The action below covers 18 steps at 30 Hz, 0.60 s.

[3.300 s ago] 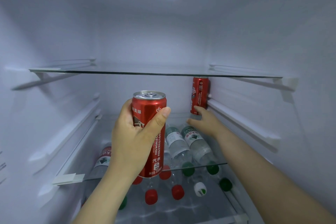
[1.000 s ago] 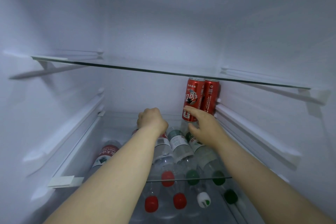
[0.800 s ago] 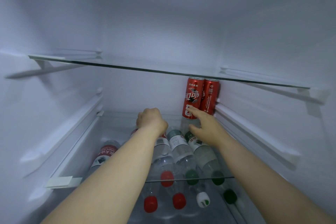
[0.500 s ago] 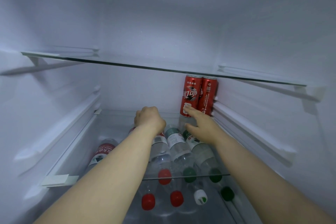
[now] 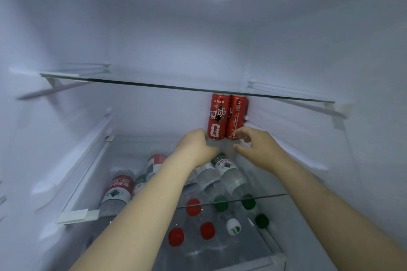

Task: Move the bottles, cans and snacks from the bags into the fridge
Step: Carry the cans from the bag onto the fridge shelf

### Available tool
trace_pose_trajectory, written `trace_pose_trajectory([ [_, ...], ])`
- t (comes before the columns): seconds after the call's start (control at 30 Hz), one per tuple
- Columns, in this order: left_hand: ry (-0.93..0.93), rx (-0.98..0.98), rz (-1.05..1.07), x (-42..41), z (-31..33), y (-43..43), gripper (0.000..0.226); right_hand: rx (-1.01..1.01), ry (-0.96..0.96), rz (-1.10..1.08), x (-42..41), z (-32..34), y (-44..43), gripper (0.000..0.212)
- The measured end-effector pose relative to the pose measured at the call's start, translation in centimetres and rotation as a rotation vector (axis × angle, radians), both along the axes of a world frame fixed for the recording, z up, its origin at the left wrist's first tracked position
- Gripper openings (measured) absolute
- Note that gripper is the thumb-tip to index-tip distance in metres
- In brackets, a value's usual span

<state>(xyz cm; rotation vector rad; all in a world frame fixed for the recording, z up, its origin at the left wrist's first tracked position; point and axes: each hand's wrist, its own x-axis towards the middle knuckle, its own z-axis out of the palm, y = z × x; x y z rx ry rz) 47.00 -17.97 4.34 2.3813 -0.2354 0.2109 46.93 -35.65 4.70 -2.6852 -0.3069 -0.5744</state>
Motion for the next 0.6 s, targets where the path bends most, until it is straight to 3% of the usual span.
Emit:
trace_pose_trajectory([
  [0.27,-0.215,-0.130,-0.175,-7.6,0.0,-1.3,0.045,-0.179,-0.060,-0.159,-11.9,3.4,-1.3,0.046],
  [0.6,-0.336,-0.258,-0.496,-18.0,0.2,-5.9,0.042,-0.298,-0.137,-0.476,-30.5,3.2,-3.2,0.045],
])
